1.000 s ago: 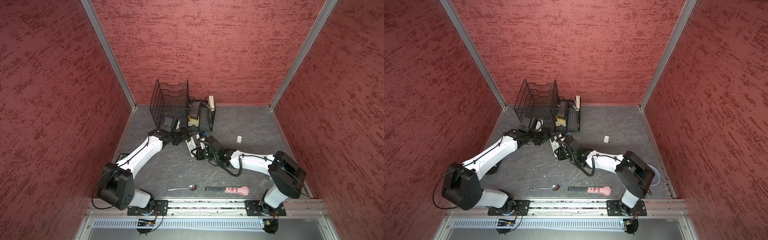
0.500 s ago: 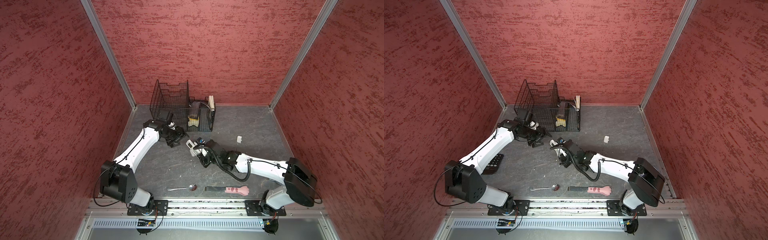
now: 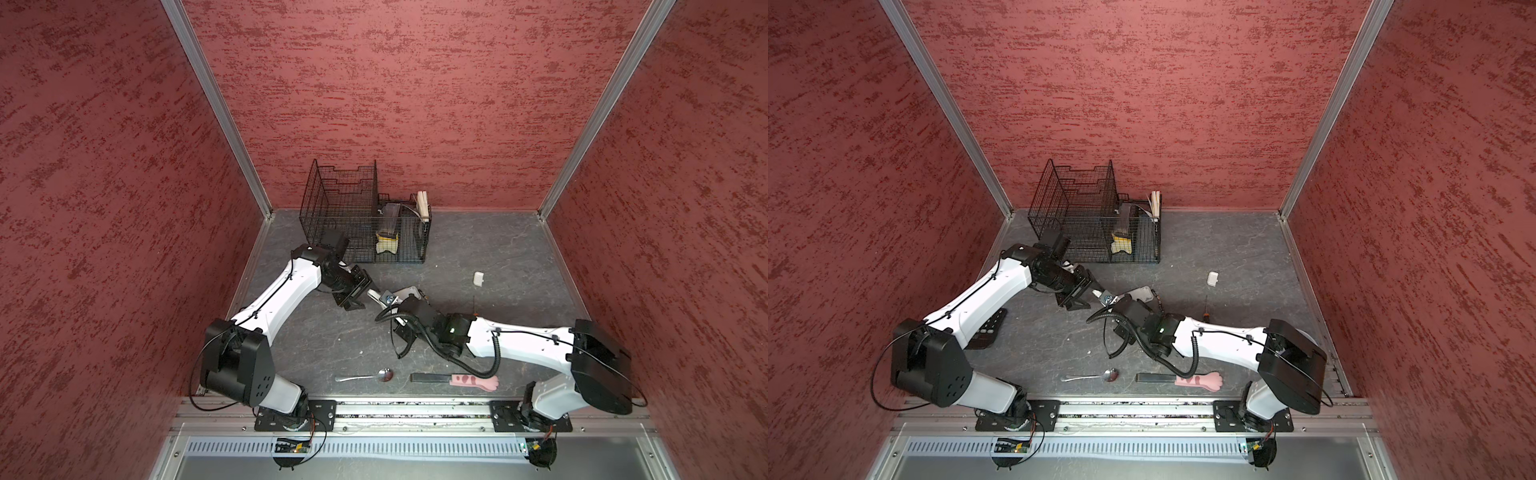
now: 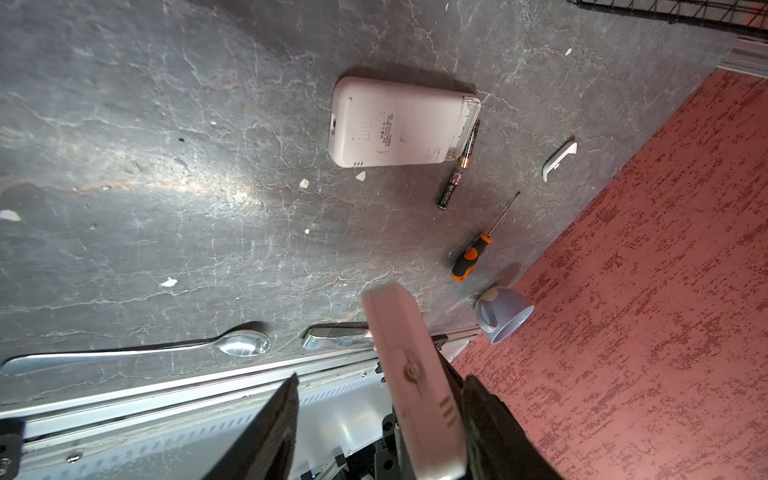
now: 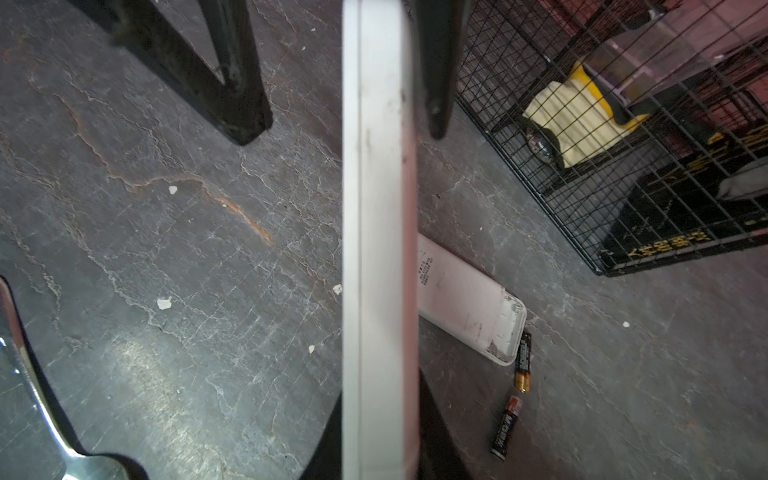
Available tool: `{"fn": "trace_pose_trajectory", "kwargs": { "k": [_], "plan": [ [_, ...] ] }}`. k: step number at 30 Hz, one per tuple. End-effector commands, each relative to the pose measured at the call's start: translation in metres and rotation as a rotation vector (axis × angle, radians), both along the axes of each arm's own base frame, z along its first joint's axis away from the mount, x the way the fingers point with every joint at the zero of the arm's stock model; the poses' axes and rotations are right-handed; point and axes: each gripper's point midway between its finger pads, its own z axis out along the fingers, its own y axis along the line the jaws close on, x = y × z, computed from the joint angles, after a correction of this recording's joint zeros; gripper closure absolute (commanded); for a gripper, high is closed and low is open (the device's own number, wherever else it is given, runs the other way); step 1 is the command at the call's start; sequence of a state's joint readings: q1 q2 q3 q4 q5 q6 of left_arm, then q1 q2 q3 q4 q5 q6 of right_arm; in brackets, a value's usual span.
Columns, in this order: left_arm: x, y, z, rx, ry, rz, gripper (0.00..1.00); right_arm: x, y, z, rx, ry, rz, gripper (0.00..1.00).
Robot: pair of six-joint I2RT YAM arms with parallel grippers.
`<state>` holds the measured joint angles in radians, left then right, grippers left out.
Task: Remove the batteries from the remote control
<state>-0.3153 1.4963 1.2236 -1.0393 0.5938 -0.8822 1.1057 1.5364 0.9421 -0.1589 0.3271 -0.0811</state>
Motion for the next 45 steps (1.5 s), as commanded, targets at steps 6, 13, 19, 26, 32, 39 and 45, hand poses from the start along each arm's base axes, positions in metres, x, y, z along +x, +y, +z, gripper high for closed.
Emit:
{"fn": "trace_pose_trajectory", "kwargs": {
  "k": [6, 13, 19, 26, 32, 39, 45],
  "plan": [
    [0.006, -0.004, -0.015, -0.018, 0.064, 0.005, 0.46, 0.017, 0.02, 0.03, 0.057, -0.098, -0.04, 1.0],
    [0.018, 0.002, -0.019, -0.03, 0.062, 0.017, 0.54, 0.017, 0.031, 0.033, 0.076, -0.1, -0.034, 1.0],
    [0.023, 0.007, -0.019, -0.028, 0.054, 0.024, 0.6, 0.017, 0.037, 0.035, 0.081, -0.105, -0.027, 1.0],
    [0.023, 0.01, -0.02, -0.027, 0.051, 0.02, 0.79, 0.016, 0.041, 0.033, 0.077, -0.102, -0.024, 1.0],
    [0.025, 0.012, -0.019, -0.026, 0.045, 0.026, 0.91, 0.017, 0.042, 0.032, 0.067, -0.108, -0.028, 1.0],
    [0.033, 0.017, -0.015, -0.042, 0.02, 0.055, 1.0, 0.019, 0.04, 0.032, 0.069, -0.113, -0.057, 0.79],
    [0.052, 0.026, 0.0, -0.091, -0.045, 0.117, 1.0, 0.013, 0.034, 0.032, 0.082, -0.097, -0.079, 0.53]
  ]
}}
